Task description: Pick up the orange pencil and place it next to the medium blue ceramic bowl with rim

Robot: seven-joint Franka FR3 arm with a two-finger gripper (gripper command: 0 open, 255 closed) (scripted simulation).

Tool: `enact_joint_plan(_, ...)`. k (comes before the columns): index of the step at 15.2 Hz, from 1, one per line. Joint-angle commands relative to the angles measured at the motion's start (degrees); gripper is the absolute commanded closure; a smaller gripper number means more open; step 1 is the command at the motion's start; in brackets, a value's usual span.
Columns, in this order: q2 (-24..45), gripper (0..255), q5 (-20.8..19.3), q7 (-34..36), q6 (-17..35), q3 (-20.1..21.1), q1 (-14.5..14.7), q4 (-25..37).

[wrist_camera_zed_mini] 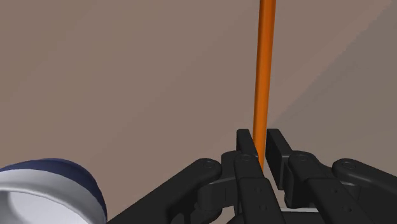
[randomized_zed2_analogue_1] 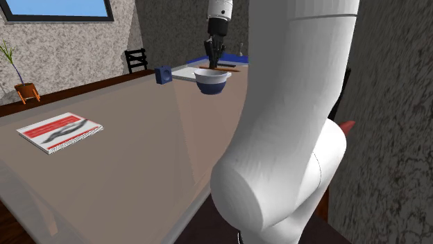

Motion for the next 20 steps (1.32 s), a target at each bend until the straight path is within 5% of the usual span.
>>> enact_joint_plan(1,5.38,255,2.42,-2.82,-1.99,-0.93,-2.11,6.08)
enact_joint_plan(6,19.64,255,8.75,-7.6,-9.3,-1.16,-10.21,25.06)
enact_joint_plan(7,24.84,255,10.95,-8.3,-12.48,-0.75,-13.68,33.03)
enact_joint_plan(20,23.3,255,10.16,-10.16,-1.65,-0.6,-10.93,20.28)
